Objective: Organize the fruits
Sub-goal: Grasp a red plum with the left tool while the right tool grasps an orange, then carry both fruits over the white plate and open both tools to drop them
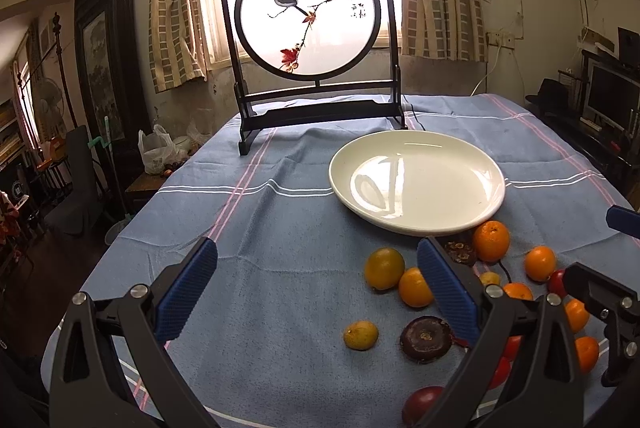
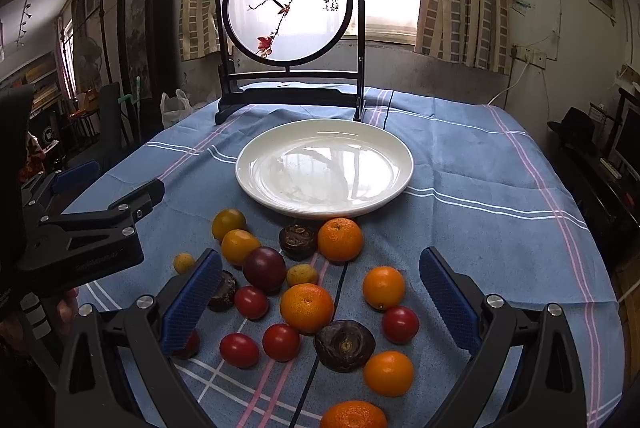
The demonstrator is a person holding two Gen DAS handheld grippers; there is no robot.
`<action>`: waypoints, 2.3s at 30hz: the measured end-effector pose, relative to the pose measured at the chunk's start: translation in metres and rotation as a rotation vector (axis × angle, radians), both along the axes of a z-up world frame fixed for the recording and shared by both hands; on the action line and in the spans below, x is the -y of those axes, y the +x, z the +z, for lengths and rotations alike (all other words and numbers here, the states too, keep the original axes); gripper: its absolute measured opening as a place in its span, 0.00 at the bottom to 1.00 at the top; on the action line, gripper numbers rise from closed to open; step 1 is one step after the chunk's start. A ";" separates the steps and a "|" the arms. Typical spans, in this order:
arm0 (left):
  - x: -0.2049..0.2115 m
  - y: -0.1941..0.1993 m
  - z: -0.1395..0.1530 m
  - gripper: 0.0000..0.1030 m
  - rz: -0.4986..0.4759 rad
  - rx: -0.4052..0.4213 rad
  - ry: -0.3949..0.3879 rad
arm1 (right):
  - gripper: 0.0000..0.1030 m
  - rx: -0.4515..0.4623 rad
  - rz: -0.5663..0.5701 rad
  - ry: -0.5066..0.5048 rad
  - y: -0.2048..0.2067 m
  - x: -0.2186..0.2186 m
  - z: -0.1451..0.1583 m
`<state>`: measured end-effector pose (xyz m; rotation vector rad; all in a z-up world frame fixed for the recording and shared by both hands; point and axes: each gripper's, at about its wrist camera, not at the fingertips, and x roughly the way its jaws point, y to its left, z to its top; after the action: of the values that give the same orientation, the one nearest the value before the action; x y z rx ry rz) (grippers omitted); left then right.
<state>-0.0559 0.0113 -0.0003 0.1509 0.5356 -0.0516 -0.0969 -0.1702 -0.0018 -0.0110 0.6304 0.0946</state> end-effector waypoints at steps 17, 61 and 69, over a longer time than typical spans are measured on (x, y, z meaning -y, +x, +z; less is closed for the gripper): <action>-0.006 -0.001 -0.005 0.95 -0.005 -0.013 0.009 | 0.97 0.161 0.031 0.229 -0.028 0.034 0.025; 0.036 -0.033 -0.084 0.37 -0.430 -0.396 0.014 | 0.41 -0.323 0.157 0.037 -0.058 0.043 -0.064; 0.025 -0.036 -0.054 0.37 -0.408 -0.311 -0.017 | 0.41 -0.281 0.179 0.020 -0.059 0.041 -0.047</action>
<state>-0.0921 -0.0136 -0.0540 0.2361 0.8076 -0.4835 -0.1558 -0.2110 -0.0493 -0.0351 0.9088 0.2791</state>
